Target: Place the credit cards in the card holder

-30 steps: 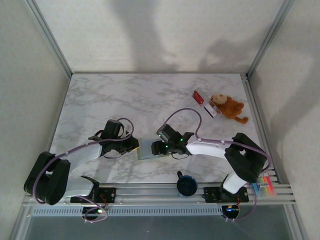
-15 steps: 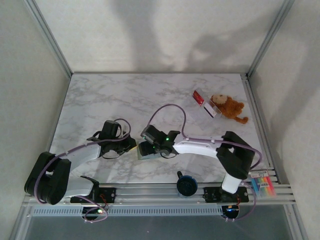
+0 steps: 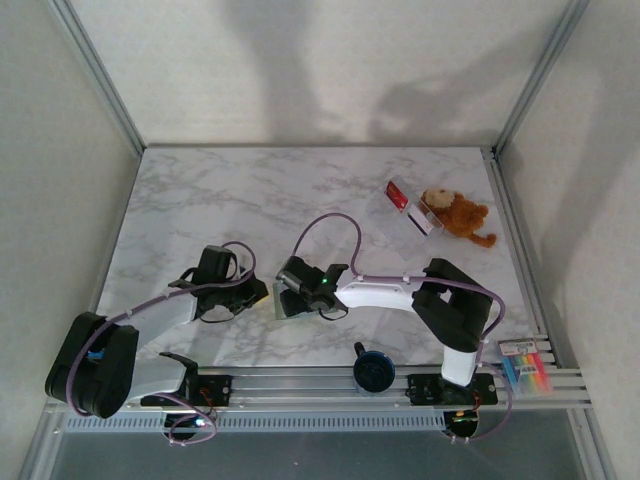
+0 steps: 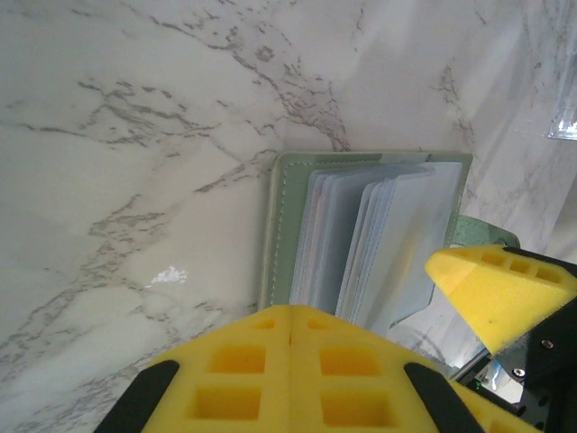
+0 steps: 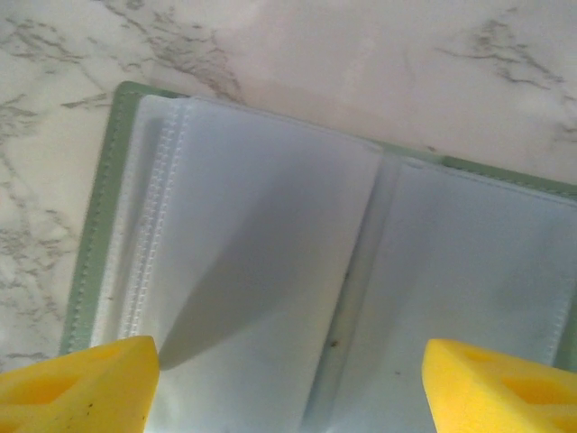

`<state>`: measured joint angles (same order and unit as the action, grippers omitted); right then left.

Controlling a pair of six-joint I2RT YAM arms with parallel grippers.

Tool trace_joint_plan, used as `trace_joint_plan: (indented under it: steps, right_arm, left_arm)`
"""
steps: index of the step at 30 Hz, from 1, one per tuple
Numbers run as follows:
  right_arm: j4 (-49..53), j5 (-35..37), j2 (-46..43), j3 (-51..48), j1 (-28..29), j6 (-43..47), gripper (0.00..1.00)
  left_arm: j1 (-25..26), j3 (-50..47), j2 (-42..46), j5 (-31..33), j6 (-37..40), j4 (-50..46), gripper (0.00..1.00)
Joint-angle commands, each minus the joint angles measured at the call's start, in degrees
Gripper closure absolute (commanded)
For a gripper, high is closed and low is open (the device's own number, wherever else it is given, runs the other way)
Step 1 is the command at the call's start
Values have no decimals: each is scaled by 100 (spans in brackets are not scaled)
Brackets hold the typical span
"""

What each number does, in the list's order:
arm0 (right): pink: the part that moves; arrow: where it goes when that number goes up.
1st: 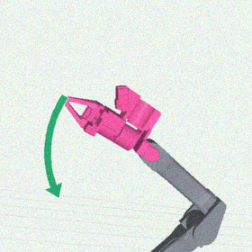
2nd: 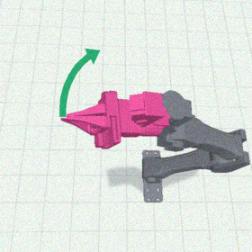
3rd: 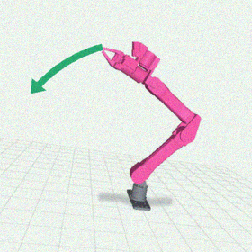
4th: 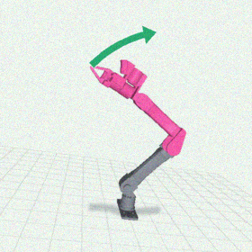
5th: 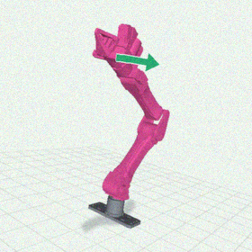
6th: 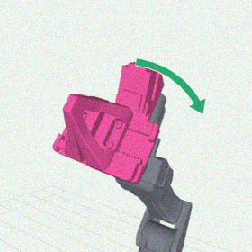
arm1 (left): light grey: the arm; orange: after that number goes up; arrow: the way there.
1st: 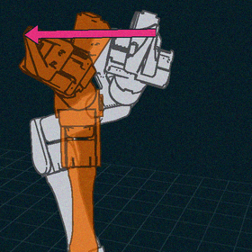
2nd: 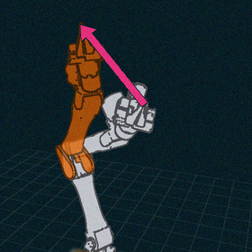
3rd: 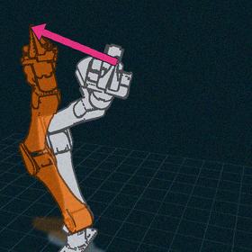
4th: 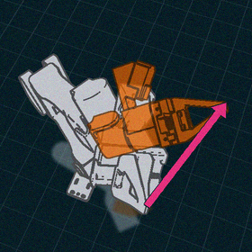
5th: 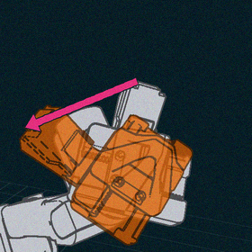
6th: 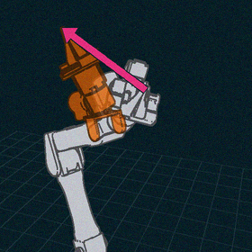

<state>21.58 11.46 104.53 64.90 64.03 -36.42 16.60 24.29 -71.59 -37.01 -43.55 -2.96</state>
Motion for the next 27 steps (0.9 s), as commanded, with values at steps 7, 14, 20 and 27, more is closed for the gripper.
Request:
trace_joint_plan:
  steps: [7, 14, 20, 27]
  right_arm:
    - [749, 874, -25, 164, 69, -199, 22]
    - [-132, -127, -246, 47, 69, 78, 11]
    - [-102, -179, 141, 350, 66, 140, 10]
    - [136, 0, 353, 383, 69, 119, 10]
  left_arm:
    - [-21, -98, 99, -353, 70, 150, 97]
    - [-43, -60, 44, -78, -1, 111, 98]
    - [-52, -43, 44, -16, 26, 16, 97]
    - [-52, -121, 83, -40, 30, 21, 97]
